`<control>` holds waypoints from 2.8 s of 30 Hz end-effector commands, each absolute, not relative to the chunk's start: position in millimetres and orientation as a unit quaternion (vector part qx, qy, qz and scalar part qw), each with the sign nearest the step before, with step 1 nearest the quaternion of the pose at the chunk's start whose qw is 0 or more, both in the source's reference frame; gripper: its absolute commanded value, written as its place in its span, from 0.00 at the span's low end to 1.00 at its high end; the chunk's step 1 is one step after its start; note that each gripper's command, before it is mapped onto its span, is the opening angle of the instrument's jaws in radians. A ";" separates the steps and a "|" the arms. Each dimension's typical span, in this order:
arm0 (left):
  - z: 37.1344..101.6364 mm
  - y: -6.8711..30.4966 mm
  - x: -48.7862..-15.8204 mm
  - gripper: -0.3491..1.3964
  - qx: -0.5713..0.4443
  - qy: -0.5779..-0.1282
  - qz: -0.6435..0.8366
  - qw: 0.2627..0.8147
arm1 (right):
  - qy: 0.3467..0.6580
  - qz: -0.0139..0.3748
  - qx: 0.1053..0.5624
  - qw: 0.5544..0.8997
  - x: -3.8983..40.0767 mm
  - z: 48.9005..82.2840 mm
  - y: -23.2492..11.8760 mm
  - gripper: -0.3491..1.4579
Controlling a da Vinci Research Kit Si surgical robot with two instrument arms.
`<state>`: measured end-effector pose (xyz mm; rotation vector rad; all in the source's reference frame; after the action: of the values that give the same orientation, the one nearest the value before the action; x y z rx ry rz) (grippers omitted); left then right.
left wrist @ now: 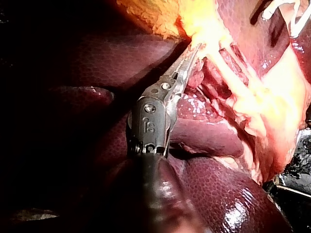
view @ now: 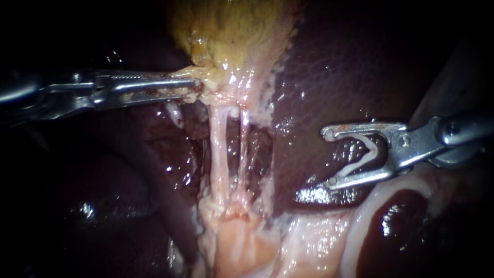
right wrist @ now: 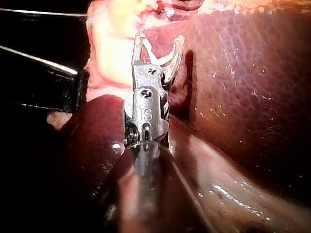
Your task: Clipping first clip left tube
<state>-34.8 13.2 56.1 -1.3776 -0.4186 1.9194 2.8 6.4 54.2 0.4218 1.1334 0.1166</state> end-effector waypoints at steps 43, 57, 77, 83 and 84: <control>45.5 15.7 -31.1 0.00 -0.559 -0.142 0.726 0.374 | 0.529 0.100 0.227 0.812 12.7 50.1 4.3 0.47; 45.9 15.8 -31.5 0.00 -0.559 -0.141 0.726 0.374 | 0.527 0.130 0.258 0.799 17.4 52.8 2.7 0.47; 45.8 15.7 -31.6 0.00 -0.559 -0.142 0.726 0.374 | 0.527 0.129 0.264 0.798 20.1 58.0 2.3 0.47; 45.8 15.7 -31.6 0.00 -0.559 -0.142 0.726 0.374 | 0.532 0.127 0.266 0.794 21.3 59.0 2.3 0.47; 45.8 15.7 -31.6 0.00 -0.559 -0.142 0.726 0.374 | 0.532 0.127 0.266 0.794 21.3 59.1 2.3 0.47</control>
<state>-31.6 15.7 45.9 -1.4326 -0.3634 1.8596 21.5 2.4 59.2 0.5728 1.1459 0.2737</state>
